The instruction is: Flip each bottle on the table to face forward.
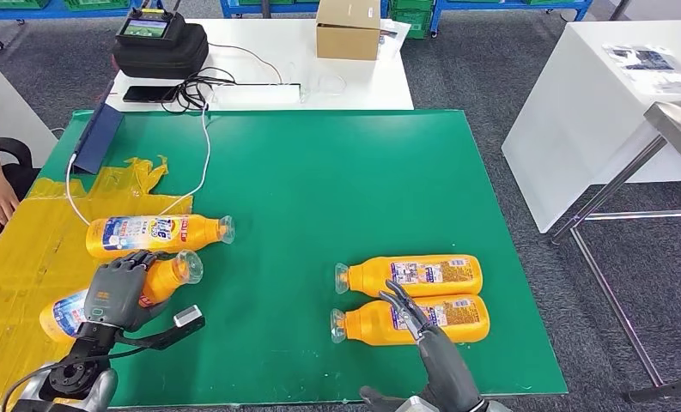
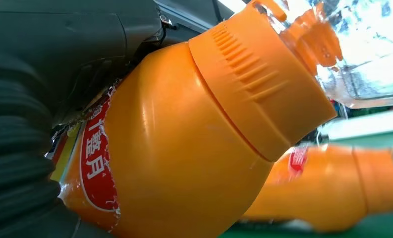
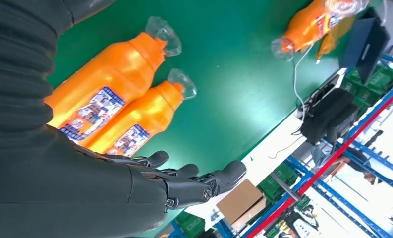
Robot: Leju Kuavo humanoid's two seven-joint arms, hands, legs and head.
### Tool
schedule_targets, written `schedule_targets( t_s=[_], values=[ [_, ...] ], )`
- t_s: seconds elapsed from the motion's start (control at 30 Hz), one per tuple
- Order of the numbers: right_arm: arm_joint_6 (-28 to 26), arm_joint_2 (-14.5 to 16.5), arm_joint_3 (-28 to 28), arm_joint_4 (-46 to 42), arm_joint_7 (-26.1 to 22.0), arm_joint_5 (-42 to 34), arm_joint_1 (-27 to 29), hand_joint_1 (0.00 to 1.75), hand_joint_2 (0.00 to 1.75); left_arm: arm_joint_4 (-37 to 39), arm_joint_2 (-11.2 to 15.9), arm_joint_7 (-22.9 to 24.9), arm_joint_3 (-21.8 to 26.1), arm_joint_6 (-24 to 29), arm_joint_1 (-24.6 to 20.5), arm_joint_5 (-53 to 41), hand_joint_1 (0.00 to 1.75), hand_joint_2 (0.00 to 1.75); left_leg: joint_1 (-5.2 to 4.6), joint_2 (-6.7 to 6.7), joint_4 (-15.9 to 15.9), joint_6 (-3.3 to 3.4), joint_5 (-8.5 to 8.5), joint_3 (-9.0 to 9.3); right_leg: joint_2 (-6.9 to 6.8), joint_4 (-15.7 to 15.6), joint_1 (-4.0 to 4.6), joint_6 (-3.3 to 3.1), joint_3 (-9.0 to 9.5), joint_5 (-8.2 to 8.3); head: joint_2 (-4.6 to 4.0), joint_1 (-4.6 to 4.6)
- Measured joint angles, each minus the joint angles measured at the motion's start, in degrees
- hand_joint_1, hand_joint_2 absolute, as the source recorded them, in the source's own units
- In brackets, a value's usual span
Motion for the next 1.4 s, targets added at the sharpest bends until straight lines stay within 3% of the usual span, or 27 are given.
schedule_targets(
  t_s=[0.1,0.27,0.5,0.67,1.0,1.17,1.4],
  values=[
    [0.07,-2.37,0.06,-0.45,4.25,1.29,0.73,0.0,1.75,1.56,1.03,0.99,-0.97,-0.91,-0.26,-0.08,0.0,1.75,-0.02,-0.01,0.0,0.0,0.0,0.01,0.0,-0.01,-0.03,0.0,0.03,0.0,0.0,0.01],
    [-0.02,-6.98,0.05,0.43,10.04,-0.29,2.16,0.0,1.75,7.35,2.5,3.46,-4.66,-1.15,-0.79,-0.07,0.0,1.75,-0.06,-0.03,0.0,0.0,-0.01,0.02,-0.02,-0.01,-0.06,0.01,0.02,0.01,0.0,0.0],
    [2.64,-9.41,-2.38,4.11,12.8,1.23,2.2,0.0,1.75,10.21,2.59,0.05,-6.01,-2.68,-3.14,0.84,0.0,1.75,-0.05,-0.09,0.0,0.01,0.0,0.14,-0.05,-0.01,-0.06,0.01,0.17,0.01,0.0,0.01],
    [4.35,-9.36,-4.82,6.24,12.87,2.71,2.43,0.0,1.75,9.81,2.26,-4.8,-6.0,-4.46,-3.46,6.91,0.0,1.75,-0.07,-0.1,0.0,0.02,0.01,0.2,-0.05,-0.01,-0.1,0.02,0.22,0.02,0.0,0.0],
    [6.6,-7.49,-10.52,8.83,12.59,10.59,3.29,0.0,1.75,1.47,-2.37,-17.47,-2.84,-17.48,-1.24,36.82,0.0,1.75,-0.1,-0.04,0.0,0.03,0.02,0.09,-0.01,0.0,-0.11,0.04,0.54,0.04,0.0,-0.01],
    [8.1,-6.27,-12.43,10.04,11.44,12.99,2.62,0.0,1.75,-2.76,-4.35,-19.86,-0.11,-22.55,0.26,45.72,0.0,1.75,-0.09,-0.04,0.0,0.03,0.03,0.08,-0.01,0.0,-0.11,0.05,0.65,0.04,0.0,-0.01],
    [9.37,-4.62,-13.97,12.28,10.22,14.24,0.51,0.0,1.75,-6.0,-5.61,-20.29,1.47,-24.11,1.74,47.5,0.0,1.75,-0.09,-0.06,0.0,0.03,0.01,0.09,-0.02,-0.01,-0.12,0.04,0.14,0.03,0.0,0.01]
  ],
)
